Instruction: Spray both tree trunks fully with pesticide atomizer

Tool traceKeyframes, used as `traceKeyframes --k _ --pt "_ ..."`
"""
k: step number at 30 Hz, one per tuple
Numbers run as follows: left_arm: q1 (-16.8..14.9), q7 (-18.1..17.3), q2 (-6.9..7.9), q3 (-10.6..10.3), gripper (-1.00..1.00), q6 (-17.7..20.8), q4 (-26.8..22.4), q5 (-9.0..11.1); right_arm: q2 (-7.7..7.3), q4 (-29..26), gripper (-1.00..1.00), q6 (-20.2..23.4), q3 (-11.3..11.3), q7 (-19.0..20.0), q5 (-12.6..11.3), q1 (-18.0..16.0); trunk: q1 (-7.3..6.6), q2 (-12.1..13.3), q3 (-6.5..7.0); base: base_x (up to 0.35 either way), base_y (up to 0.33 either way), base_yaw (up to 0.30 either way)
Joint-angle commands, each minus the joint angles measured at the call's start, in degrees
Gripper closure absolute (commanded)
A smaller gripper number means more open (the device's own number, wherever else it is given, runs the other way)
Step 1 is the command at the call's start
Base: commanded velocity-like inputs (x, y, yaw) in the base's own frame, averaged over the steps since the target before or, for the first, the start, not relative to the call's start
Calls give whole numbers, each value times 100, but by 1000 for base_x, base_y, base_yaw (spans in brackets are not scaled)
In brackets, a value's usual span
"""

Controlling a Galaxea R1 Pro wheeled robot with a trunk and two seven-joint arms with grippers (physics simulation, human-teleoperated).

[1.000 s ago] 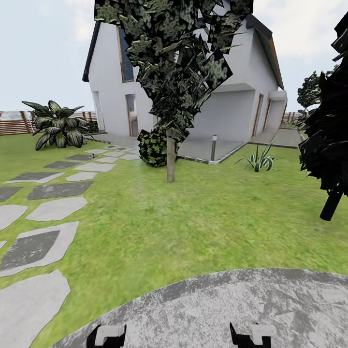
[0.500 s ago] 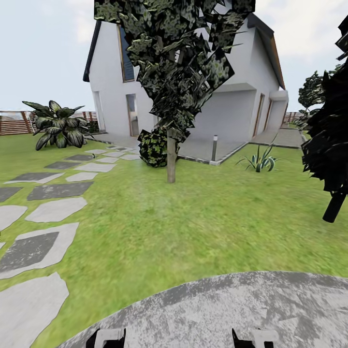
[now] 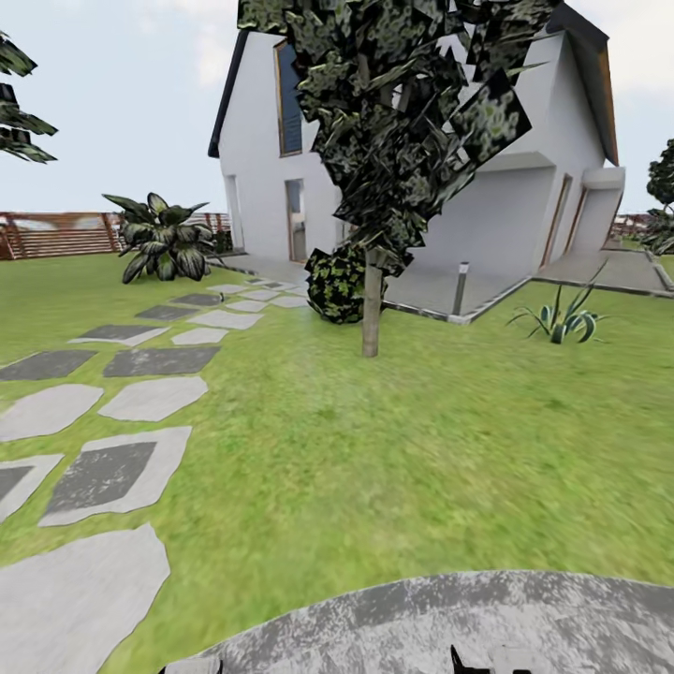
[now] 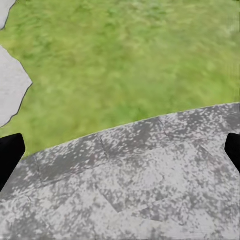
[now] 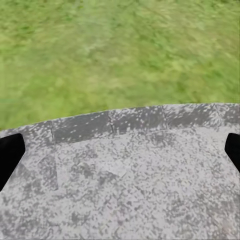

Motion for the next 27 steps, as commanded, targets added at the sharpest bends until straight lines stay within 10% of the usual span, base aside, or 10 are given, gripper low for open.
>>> traceKeyframes --k 1,27 --pt "11 -1 -1 1 -100 -5 -20 -4 0 1 -100 1 0 -1 0 0 0 0 -7 304 180 221" --pt "34 -2 22 11 -100 -26 -41 17 0 73 -100 -4 0 -2 -6 0 439 -802 -550 17 10 191"
